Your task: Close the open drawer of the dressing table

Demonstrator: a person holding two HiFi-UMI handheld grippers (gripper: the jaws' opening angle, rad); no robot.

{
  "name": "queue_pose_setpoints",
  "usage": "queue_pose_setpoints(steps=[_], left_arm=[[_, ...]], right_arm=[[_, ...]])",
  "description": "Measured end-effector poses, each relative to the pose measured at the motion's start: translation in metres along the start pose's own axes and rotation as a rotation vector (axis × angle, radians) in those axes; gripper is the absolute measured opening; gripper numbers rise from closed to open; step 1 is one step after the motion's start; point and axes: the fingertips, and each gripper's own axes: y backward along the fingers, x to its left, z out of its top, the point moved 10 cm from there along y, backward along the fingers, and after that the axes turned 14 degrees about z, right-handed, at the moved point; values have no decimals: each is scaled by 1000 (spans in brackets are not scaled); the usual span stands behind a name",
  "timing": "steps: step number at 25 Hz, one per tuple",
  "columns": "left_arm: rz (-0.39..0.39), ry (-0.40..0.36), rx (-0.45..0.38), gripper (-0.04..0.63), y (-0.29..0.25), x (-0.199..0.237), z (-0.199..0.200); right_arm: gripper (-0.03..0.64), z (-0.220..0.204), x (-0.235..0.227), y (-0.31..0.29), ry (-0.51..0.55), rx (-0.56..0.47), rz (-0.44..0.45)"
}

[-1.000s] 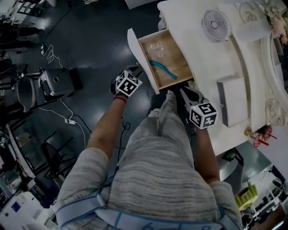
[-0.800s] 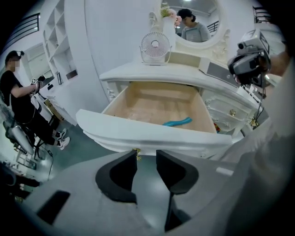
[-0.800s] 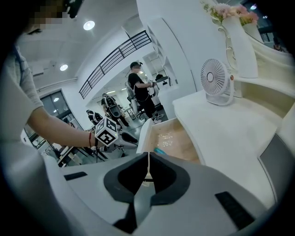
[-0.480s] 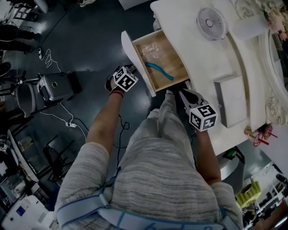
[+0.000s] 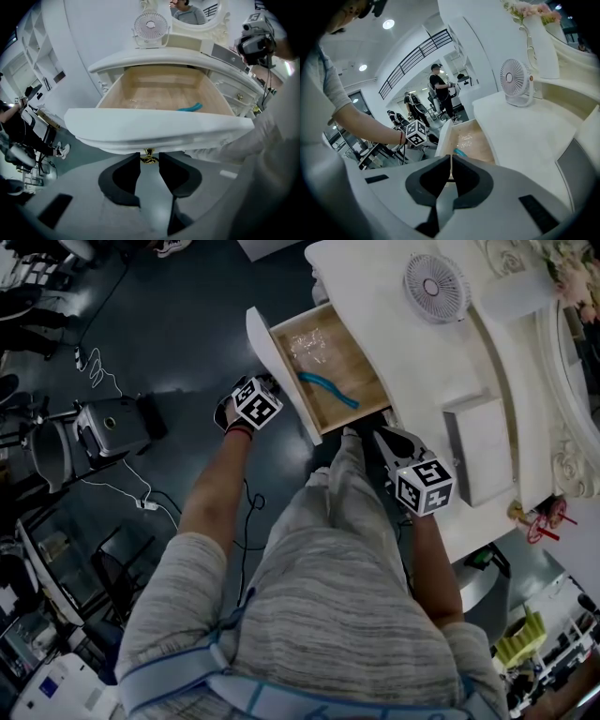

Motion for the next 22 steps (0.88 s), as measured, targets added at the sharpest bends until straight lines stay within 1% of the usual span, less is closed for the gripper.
queue_pose_setpoints(steps=[8, 15, 22], left_arm=[[-13, 14, -19, 124, -4, -2, 7], [-22, 23, -42, 124, -11, -3, 27], [-44, 15, -74, 124, -19, -8, 56]], right_arm=[[17, -3, 1, 1, -10, -4, -8], [17, -2, -6, 7, -20, -12, -23], [17, -1, -13, 12, -30, -17, -36]])
